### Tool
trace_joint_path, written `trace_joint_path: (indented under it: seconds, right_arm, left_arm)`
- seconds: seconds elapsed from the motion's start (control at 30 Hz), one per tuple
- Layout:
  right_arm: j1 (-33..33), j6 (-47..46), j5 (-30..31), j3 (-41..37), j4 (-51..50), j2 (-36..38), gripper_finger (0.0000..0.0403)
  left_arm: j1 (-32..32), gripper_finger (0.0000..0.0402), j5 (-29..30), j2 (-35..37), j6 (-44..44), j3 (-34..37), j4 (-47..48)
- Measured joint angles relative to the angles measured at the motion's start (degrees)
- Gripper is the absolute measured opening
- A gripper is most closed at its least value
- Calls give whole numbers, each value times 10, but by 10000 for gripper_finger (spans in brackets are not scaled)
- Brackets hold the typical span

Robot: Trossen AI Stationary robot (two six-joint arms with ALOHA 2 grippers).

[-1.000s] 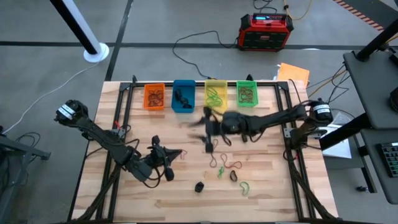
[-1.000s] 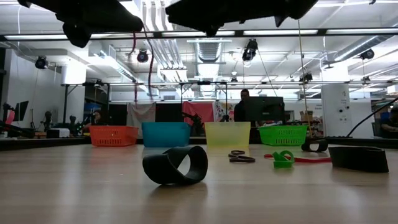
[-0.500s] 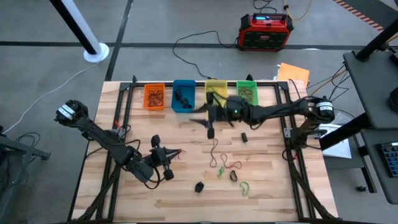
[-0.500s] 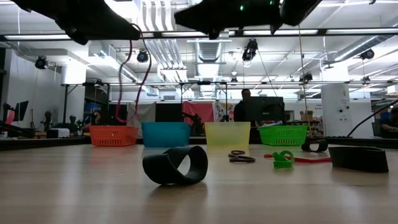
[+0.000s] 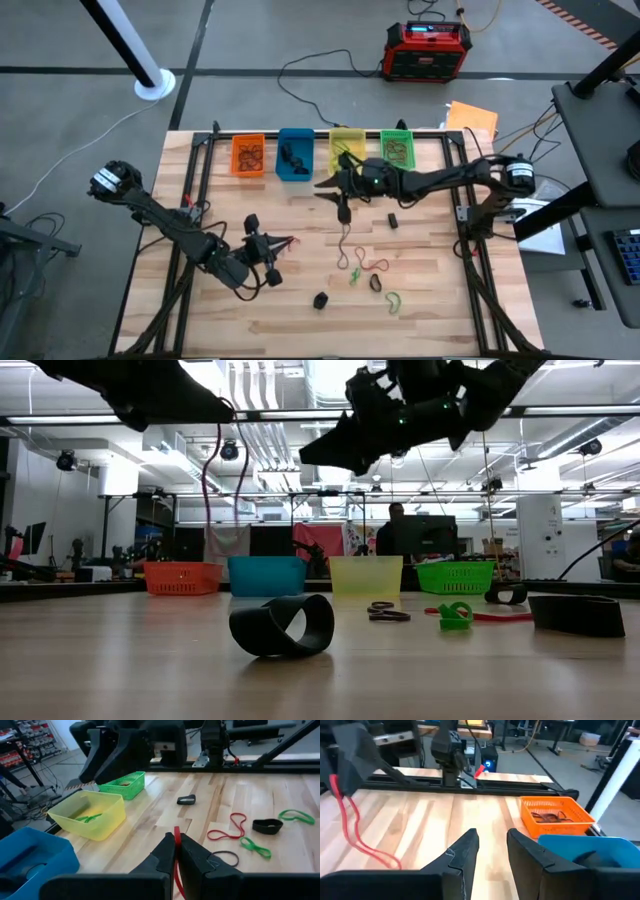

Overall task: Sort rubber bands into baskets
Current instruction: Put the red rubber band into the green bin

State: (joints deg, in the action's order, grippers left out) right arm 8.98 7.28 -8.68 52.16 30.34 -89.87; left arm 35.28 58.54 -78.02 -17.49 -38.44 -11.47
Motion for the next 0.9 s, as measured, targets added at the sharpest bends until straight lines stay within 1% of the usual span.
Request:
trace_joint_path:
  seconds: [0.07, 0.17, 0.37, 0.53, 0.63, 0.67, 0.73, 0.83, 0.9]
  right_arm:
    - [-14, -2, 3, -8, 5, 2, 96]
    - [-37, -2, -9, -20, 1, 3, 92]
    - [-63, -4, 1, -28, 0, 2, 92]
    - [-70, -7, -3, -29, 0, 2, 91]
    - [-69, -7, -1, -29, 6, 2, 87]
    - [-70, -7, -1, -29, 7, 2, 86]
    - [-70, -7, -3, -29, 7, 2, 87]
    - [-70, -8, -3, -29, 13, 2, 92]
    - [-70, -9, -2, -29, 21, 2, 97]
  left_arm:
    - [-2, 0, 0, 0, -7, 0, -1]
    - [-6, 0, 0, 0, -10, 0, -1]
    - [-16, 0, 7, 0, -23, 0, 1]
    - [-21, 0, 7, 1, -59, 0, 32]
    - [-27, 0, 5, 13, -78, 0, 52]
    - [-30, 0, -1, 22, -77, 0, 54]
    - [-35, 0, -30, 41, -65, 0, 66]
    - [-42, 0, -103, 63, -27, 3, 74]
    - [-43, 0, -139, 77, -2, 7, 74]
